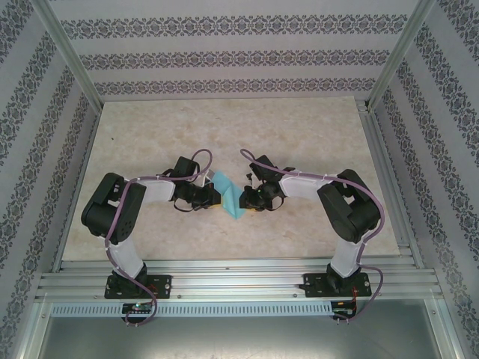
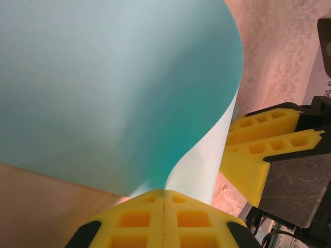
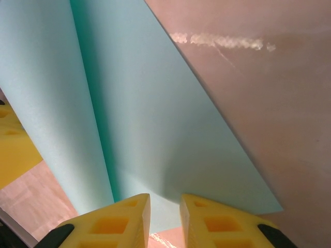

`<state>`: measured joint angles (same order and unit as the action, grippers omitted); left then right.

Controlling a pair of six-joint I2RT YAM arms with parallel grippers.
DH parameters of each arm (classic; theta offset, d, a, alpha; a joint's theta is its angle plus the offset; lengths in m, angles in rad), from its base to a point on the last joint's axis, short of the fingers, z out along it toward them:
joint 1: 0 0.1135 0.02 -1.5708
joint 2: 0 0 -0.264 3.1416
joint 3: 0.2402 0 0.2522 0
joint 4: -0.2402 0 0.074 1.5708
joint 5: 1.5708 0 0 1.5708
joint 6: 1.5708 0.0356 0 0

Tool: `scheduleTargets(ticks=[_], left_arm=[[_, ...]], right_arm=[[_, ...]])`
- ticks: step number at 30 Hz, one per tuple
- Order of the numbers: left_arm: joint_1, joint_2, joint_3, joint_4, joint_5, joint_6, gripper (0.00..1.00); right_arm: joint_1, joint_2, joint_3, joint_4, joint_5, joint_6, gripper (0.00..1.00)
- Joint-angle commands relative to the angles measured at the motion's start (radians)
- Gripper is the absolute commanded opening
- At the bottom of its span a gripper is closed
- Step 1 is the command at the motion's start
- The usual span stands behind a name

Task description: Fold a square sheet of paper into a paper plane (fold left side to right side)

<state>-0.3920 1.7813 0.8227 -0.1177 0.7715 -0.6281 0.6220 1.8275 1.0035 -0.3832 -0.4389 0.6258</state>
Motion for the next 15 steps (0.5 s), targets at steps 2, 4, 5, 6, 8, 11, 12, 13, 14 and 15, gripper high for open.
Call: scheduleTargets(ticks=[2, 4, 5, 6, 8, 11, 12, 13, 14, 15], left_arm=[[0.013, 0.018, 0.018, -0.021, -0.016, 0.038, 0.0], [0.014, 0.018, 0.019, -0.029, -0.021, 0.043, 0.0], [0.014, 0.019, 0.02, -0.031, -0.023, 0.046, 0.0], [0.014, 0.019, 0.02, -0.033, -0.026, 0.046, 0.0], [0.014, 0.021, 0.02, -0.033, -0.028, 0.047, 0.0], [0.015, 0.029, 0.023, -0.033, -0.031, 0.049, 0.0], [0.013, 0.031, 0.023, -0.032, -0.031, 0.048, 0.0], [0.014, 0.033, 0.023, -0.032, -0.031, 0.049, 0.0], [0.013, 0.034, 0.024, -0.032, -0.032, 0.049, 0.0], [0.015, 0.035, 0.023, -0.03, -0.031, 0.049, 0.0]], right_arm=[[0.014, 0.032, 0.013, -0.039, 0.039, -0.031, 0.24], [0.014, 0.03, 0.012, -0.043, 0.042, -0.032, 0.24], [0.014, 0.03, 0.011, -0.043, 0.043, -0.032, 0.24], [0.015, 0.031, 0.012, -0.043, 0.043, -0.033, 0.24], [0.015, 0.034, 0.012, -0.045, 0.043, -0.033, 0.24], [0.016, 0.033, 0.015, -0.046, 0.044, -0.034, 0.24], [0.016, 0.033, 0.016, -0.048, 0.043, -0.036, 0.24], [0.016, 0.035, 0.017, -0.049, 0.044, -0.036, 0.24], [0.016, 0.034, 0.018, -0.051, 0.044, -0.036, 0.24], [0.016, 0.033, 0.017, -0.05, 0.042, -0.036, 0.24]])
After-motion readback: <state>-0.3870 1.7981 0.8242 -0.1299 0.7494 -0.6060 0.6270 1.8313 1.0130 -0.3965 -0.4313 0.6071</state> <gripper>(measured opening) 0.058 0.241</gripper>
